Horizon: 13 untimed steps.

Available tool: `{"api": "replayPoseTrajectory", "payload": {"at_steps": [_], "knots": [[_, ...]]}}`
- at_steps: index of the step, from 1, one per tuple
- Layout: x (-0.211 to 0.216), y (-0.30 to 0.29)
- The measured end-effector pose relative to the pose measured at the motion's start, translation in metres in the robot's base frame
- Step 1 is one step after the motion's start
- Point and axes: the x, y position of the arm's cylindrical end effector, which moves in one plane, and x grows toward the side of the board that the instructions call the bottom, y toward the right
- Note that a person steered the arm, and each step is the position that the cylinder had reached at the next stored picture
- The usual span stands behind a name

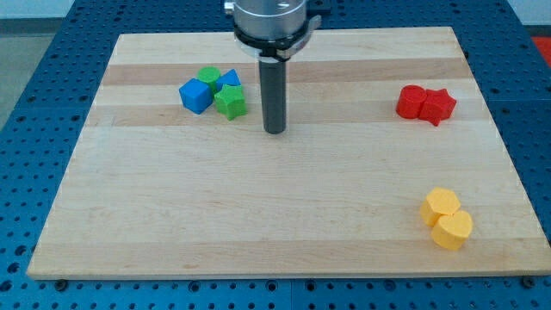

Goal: Move the blue cube to the top left

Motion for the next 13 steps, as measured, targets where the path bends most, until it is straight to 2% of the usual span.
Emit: {"api": "replayPoseTrajectory", "payload": {"at_steps": [1, 2, 4, 6, 10, 12, 13], "knots": [[0.0, -0.024], [-0.022, -0.061], [-0.029, -0.079], [-0.058, -0.11], [-0.109, -0.211], [-0.139, -0.222], [-0.136, -0.229]]}}
